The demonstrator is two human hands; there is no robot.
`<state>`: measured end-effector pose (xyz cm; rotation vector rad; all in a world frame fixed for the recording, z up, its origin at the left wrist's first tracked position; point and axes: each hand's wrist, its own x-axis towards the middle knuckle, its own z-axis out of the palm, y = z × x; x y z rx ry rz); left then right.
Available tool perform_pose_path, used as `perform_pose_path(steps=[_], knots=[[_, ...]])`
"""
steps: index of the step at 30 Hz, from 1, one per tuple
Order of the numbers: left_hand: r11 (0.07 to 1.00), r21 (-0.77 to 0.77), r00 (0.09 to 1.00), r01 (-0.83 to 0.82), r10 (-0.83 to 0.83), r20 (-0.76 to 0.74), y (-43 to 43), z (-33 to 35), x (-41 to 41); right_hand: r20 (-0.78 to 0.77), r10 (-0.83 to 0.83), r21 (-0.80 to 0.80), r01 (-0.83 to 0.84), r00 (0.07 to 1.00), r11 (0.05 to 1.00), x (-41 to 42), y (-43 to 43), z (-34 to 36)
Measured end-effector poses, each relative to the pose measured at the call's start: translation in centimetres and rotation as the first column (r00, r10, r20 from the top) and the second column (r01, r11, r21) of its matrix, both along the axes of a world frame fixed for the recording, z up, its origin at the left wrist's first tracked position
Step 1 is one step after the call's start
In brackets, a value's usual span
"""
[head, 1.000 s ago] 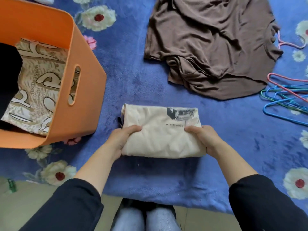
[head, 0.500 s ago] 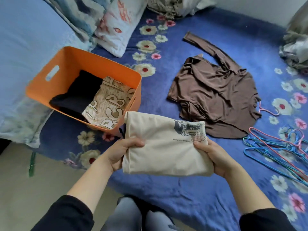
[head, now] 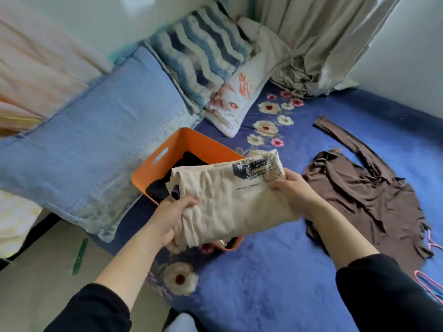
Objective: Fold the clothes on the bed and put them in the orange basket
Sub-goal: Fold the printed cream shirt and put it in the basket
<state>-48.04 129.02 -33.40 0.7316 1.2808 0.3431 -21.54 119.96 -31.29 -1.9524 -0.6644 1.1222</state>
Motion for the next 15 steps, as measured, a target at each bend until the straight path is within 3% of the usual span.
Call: perform_pose_path(steps=[4,7,10,15], knots=[[0.997,0.001,0.991,-0.083,0.083,-0.108,5.6,-3.0,0.1,0.378,0.205,-0.068,-0.194,0.903,0.979,-1.9,10.0,-1.6],[0.979,-0.14,0.981,-0.146,0.124,-0.151,8.0,-4.9,0.5,0.58,0.32,-0.121,-0.309,0.749,0.943,-3.9,15.0,-4.3],[0.963,-0.211,0.976,-0.167,0.131,-0.173,9.6,-6.2,0.7,0.664,0.423,-0.212,-0.387,0.617,0.898,-6.2,18.4,-6.8],[0.937,-0.236,0.951,-0.258,0.203,-0.234,12.5,-8.5,0.0,0.694,0.46,-0.239,-0.426,0.554,0.873,-8.2,23.0,-9.9]])
